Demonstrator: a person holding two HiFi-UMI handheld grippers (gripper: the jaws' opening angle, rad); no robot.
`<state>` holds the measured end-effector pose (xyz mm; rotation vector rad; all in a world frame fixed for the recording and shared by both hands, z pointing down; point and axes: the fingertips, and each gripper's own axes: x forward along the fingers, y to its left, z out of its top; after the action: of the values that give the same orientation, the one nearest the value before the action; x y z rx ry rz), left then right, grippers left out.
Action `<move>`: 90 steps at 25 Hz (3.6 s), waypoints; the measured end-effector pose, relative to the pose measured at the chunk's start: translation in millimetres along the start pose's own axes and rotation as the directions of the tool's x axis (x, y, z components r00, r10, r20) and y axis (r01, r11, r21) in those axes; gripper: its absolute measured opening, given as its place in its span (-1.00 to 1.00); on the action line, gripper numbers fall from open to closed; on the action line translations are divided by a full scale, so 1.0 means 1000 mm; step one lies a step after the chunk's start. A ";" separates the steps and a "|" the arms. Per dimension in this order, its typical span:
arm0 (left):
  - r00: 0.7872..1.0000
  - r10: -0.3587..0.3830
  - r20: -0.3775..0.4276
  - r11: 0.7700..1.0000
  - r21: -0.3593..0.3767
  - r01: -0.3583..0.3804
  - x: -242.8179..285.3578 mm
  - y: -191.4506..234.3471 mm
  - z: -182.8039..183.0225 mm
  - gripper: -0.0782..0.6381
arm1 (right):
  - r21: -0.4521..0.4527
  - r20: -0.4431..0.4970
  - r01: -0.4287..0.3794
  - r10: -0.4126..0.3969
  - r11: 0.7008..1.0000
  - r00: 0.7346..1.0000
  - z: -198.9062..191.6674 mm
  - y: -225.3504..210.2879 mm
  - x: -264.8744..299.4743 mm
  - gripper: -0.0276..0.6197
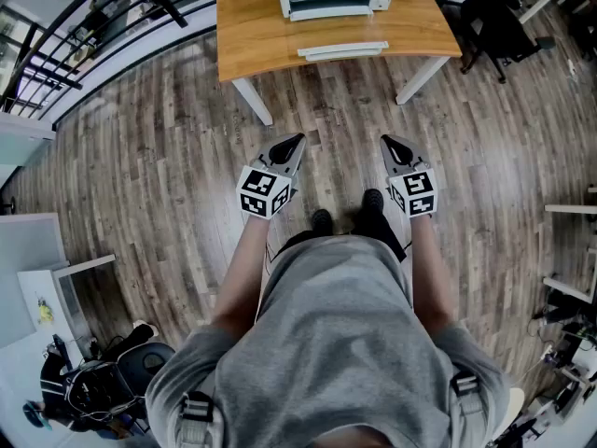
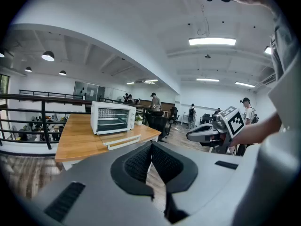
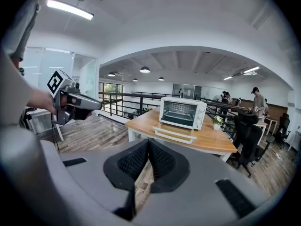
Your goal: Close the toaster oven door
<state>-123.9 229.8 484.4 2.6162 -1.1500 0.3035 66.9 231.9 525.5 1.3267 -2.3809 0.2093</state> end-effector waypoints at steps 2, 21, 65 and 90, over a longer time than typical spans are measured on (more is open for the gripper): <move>1.000 -0.008 -0.003 1.000 0.001 0.008 0.001 0.003 -0.002 -0.73 | -0.002 0.000 0.003 -0.003 1.000 1.000 0.001 0.000 0.003 -0.90; 1.000 -0.015 -0.004 1.000 0.024 0.015 -0.006 0.008 -0.004 -0.73 | -0.063 -0.022 0.021 -0.023 0.998 1.000 0.003 0.009 0.005 -0.90; 0.998 -0.052 -0.047 0.997 0.048 0.054 -0.001 0.007 -0.020 -0.21 | -0.047 0.035 -0.054 0.055 0.997 0.998 0.008 0.034 0.017 -0.24; 0.998 -0.030 -0.060 0.998 0.057 0.033 0.002 0.027 -0.019 -0.10 | 0.031 0.051 -0.020 0.019 0.999 0.999 0.009 0.018 0.036 -0.12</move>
<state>-144.3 217.2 506.6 2.6537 -1.0958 0.4112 32.9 210.7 533.4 1.3387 -2.4434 0.2225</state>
